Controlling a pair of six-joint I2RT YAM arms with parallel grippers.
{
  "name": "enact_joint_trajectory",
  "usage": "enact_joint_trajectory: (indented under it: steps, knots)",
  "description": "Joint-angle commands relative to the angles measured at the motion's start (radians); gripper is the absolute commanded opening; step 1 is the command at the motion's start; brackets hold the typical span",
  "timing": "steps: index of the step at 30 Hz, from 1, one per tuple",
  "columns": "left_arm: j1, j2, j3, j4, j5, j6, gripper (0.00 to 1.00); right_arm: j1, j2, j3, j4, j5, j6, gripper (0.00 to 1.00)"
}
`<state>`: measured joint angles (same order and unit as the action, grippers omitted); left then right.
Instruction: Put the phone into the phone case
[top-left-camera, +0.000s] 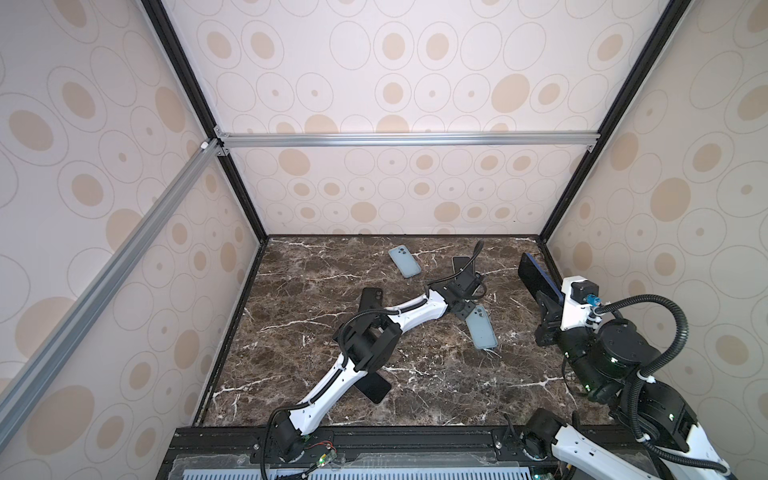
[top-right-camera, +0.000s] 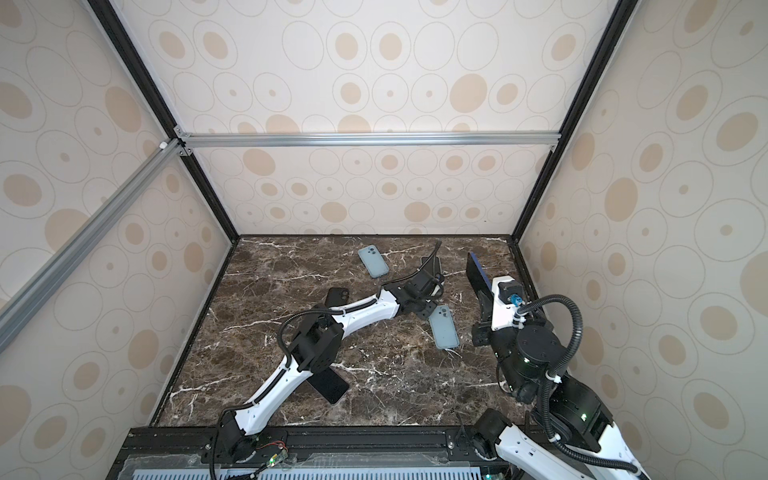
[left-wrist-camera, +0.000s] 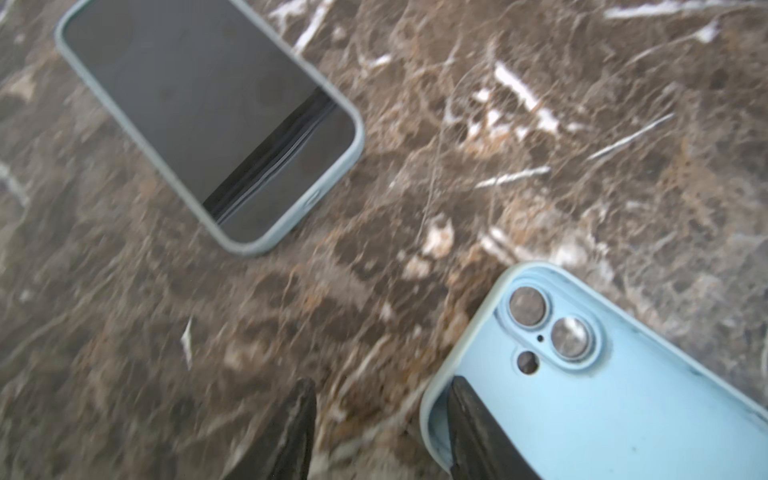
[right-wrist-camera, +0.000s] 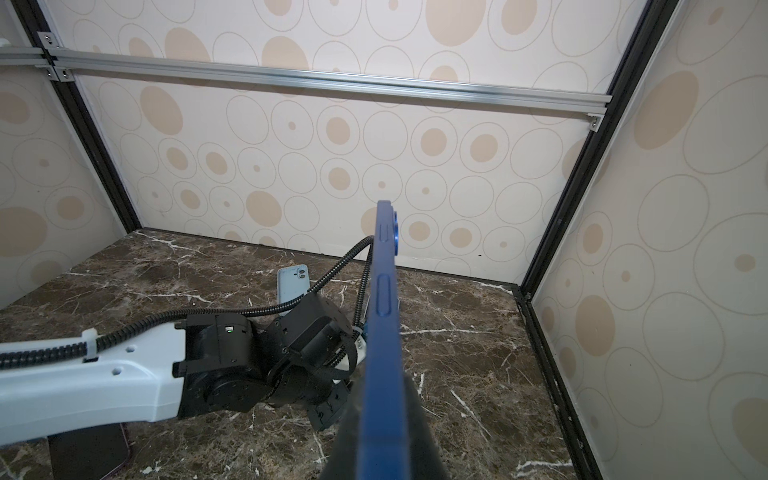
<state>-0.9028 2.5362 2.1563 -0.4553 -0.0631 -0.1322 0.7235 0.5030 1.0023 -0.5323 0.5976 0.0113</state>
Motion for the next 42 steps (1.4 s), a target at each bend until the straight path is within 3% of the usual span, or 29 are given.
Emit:
enact_joint_trajectory:
  steps: [1,10,18,22,29,34,38,42]
  knots:
    - [-0.002,-0.099,-0.131,-0.03,-0.075,-0.059,0.51,-0.002,-0.004,0.014,0.051,-0.005,0.006,0.0]
    - [-0.003,-0.419,-0.702,0.154,-0.046,-0.264,0.53,-0.003,0.035,-0.014,0.078,-0.022,0.015,0.0]
    - [-0.004,-0.668,-1.022,0.279,0.097,-0.429,0.54,-0.003,0.086,-0.017,0.09,-0.055,0.047,0.0]
    - [-0.003,-0.717,-1.009,0.274,0.085,-0.395,0.54,-0.003,0.132,-0.019,0.05,-0.091,0.113,0.0]
    - [0.018,-0.577,-0.846,0.202,0.065,-0.23,0.51,-0.004,0.18,-0.036,0.004,-0.177,0.231,0.0]
    - [0.018,-0.502,-0.753,0.126,0.063,-0.145,0.39,-0.002,0.175,-0.031,0.001,-0.16,0.238,0.0]
    - [0.02,-0.496,-0.754,0.127,0.087,-0.132,0.35,-0.003,0.172,-0.025,0.0,-0.139,0.223,0.0]
    - [0.022,-0.47,-0.75,0.098,0.075,-0.132,0.25,-0.003,0.177,-0.019,-0.003,-0.13,0.212,0.0]
